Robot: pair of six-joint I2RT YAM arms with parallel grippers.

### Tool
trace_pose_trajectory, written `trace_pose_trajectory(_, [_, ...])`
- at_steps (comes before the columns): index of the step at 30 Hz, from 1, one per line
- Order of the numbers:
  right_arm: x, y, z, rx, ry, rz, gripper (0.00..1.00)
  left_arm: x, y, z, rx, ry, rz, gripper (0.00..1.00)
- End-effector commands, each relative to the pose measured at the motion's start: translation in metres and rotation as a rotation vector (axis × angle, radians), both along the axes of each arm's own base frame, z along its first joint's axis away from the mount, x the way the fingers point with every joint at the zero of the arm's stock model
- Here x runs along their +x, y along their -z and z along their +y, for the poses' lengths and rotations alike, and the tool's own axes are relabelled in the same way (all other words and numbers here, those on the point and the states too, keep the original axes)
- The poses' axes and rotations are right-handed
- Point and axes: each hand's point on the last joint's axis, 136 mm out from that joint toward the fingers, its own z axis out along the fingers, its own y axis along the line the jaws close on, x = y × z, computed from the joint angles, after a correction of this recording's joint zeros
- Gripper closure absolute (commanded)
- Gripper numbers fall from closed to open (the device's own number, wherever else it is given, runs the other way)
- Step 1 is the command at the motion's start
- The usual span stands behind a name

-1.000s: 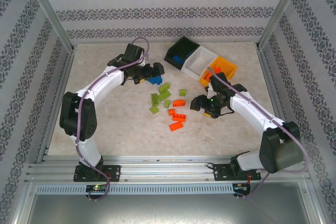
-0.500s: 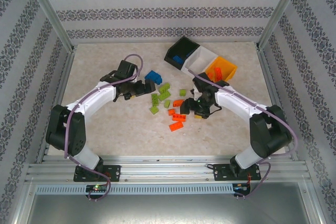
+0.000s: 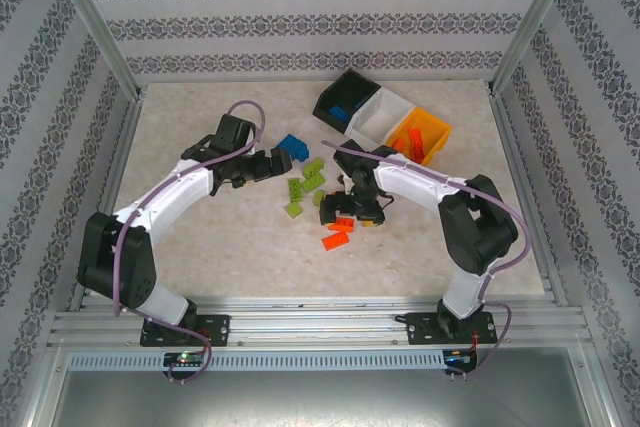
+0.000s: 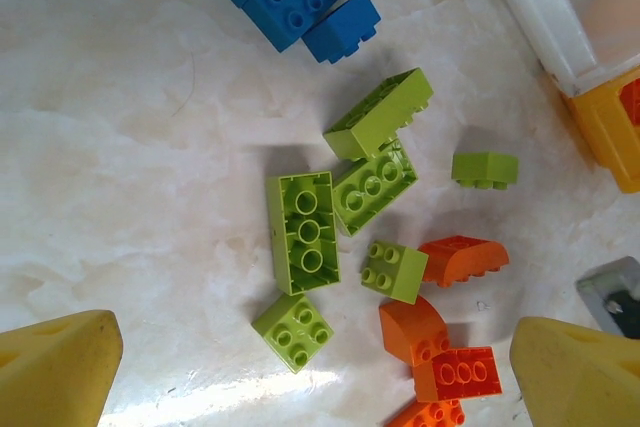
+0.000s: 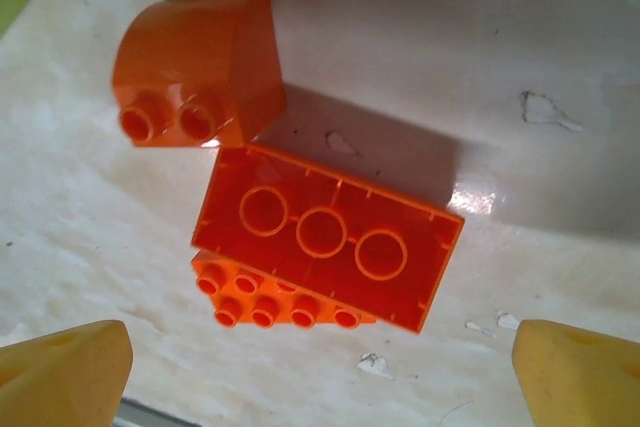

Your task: Sort the legos into containers by color

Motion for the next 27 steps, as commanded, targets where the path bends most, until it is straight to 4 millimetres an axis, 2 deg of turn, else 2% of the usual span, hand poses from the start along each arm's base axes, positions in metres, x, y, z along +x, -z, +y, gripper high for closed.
trace_pose_trajectory(1, [0.002,0.004,0.000,-0.072,-0.002,0.001,0.03,-0.007,-0.002,0.016,0.033,-0.012,-0.003,0.00])
trace_pose_trajectory(8, [0.006,0.014,0.012,-0.131,-0.030,0.003,0.03,-0.011,-0.003,0.028,0.033,-0.019,0.006,0.00])
trace_pose_trajectory(14, [0.008,0.025,0.007,-0.194,-0.013,0.019,0.09,-0.014,-0.005,0.037,0.028,-0.030,0.005,0.00])
trace_pose_trajectory(20, [0.010,0.031,0.006,-0.220,-0.011,0.035,0.21,-0.016,-0.002,0.047,0.019,-0.050,0.005,0.00])
trace_pose_trajectory(27, [0.012,0.028,-0.003,-0.230,0.007,0.021,0.47,-0.009,0.001,0.047,-0.009,-0.067,0.001,0.00])
